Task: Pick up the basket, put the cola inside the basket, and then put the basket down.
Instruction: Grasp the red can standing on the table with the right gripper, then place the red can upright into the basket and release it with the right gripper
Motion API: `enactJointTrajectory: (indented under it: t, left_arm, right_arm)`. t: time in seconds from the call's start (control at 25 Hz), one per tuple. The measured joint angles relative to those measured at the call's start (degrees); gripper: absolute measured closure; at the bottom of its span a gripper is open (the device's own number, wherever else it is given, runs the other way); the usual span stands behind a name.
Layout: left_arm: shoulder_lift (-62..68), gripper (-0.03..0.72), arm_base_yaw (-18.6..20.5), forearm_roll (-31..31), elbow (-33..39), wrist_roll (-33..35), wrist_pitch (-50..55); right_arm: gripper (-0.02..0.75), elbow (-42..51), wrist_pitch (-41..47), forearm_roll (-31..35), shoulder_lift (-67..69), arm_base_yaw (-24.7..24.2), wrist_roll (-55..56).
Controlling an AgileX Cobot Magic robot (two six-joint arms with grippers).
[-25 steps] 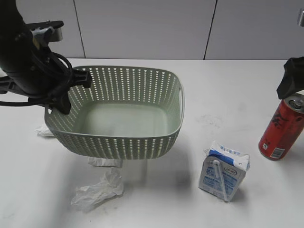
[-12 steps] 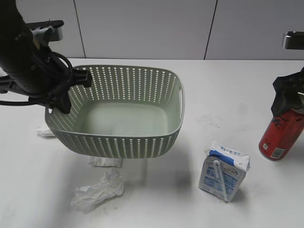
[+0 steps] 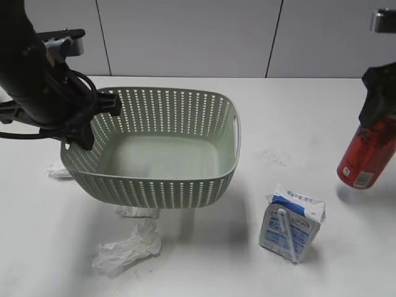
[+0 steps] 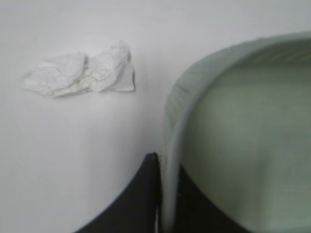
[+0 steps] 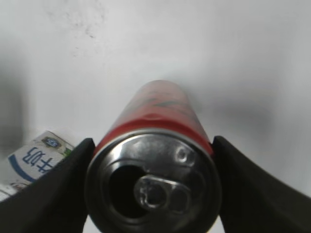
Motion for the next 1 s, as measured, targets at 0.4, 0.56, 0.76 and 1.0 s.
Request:
enactJointTrajectory:
  t: [0.4, 0.56, 0.76, 1.0]
  left_arm:
    - [7.34, 0.685, 0.00, -0.02, -7.45, 0.02, 0.89]
    - [8.22, 0.685, 0.00, -0.21, -8.21, 0.02, 0.90]
    - [8.22, 0.685, 0.00, -0.32, -8.21, 0.02, 0.90]
    - [8.25, 0.685, 0.00, -0.67, -8.21, 0.02, 1.06]
  right_arm:
    - [0.229, -25.44, 3.62, -0.28, -0.36, 22.27, 0.83]
    - [0.229, -27.90, 3.62, -0.17, 3.18, 28.62, 1.13]
    - [0.229, -27.95, 3.47, -0.44, 11.76, 31.42, 1.33]
    - [0.229, -27.95, 3.80, 0.21, 20.64, 31.55, 0.18]
